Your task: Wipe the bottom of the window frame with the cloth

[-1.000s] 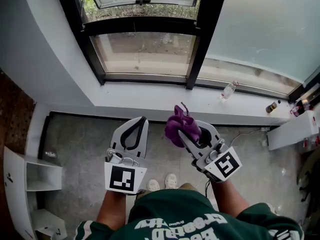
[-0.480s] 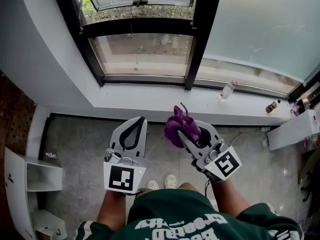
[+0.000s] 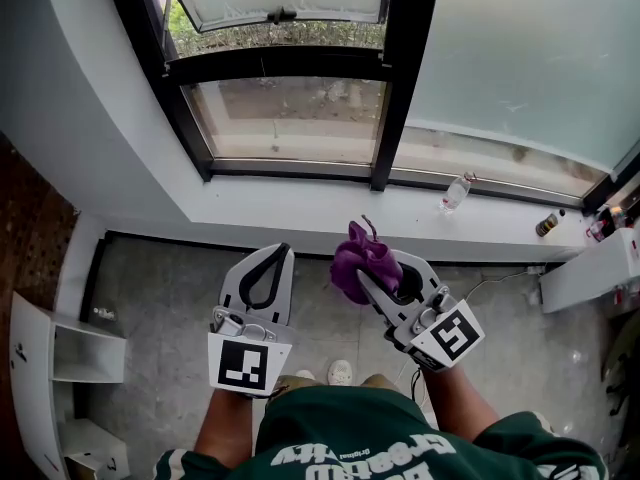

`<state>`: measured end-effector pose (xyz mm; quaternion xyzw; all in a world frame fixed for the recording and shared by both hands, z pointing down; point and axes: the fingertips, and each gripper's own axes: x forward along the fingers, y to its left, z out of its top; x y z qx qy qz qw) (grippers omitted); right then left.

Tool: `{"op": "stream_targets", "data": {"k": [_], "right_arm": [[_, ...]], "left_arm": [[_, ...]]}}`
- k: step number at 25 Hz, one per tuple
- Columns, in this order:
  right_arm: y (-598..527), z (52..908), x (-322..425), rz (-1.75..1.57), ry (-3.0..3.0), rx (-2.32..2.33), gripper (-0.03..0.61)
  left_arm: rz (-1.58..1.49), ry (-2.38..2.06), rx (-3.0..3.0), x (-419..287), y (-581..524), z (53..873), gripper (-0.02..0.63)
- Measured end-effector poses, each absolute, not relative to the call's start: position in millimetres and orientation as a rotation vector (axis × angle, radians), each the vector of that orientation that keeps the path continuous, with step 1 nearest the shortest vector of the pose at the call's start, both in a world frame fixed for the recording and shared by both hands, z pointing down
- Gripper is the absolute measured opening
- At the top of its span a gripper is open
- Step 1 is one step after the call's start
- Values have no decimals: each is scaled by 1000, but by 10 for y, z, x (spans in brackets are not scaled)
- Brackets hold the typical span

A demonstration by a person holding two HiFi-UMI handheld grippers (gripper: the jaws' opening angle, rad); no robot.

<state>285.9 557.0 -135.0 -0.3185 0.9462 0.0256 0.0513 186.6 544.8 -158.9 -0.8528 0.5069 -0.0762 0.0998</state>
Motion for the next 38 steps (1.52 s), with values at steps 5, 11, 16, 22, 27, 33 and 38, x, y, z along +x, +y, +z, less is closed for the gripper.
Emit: {"op": "stream_targets", "data": {"k": [5, 11, 16, 22, 27, 33, 38], "right_arm": [[5585, -1296, 2922, 56, 2876, -953, 100], [5578, -1271, 2923, 45, 2883, -914, 100], [5493, -1267, 2865, 42, 2891, -884, 100], [5283, -1200, 2734, 49, 2901, -865, 100], [4944, -1137, 2511, 47, 2913, -842, 100], [4323, -1119, 2142, 77, 2923, -857, 100], [3707, -1209, 1872, 93, 2937, -881, 100]], "left_arm": [[-234, 1521, -2514, 1899, 5491, -1572, 8], [-238, 1547, -2498, 1898, 5502, -1574, 8], [-231, 1575, -2481, 1826, 5428, -1579, 8], [-235, 1598, -2460, 1671, 5248, -1508, 8], [-221, 1614, -2442, 1442, 4916, -1467, 8], [-192, 1641, -2444, 1005, 4251, -1430, 8], [-167, 1616, -2461, 752, 3519, -1515, 8]]}}
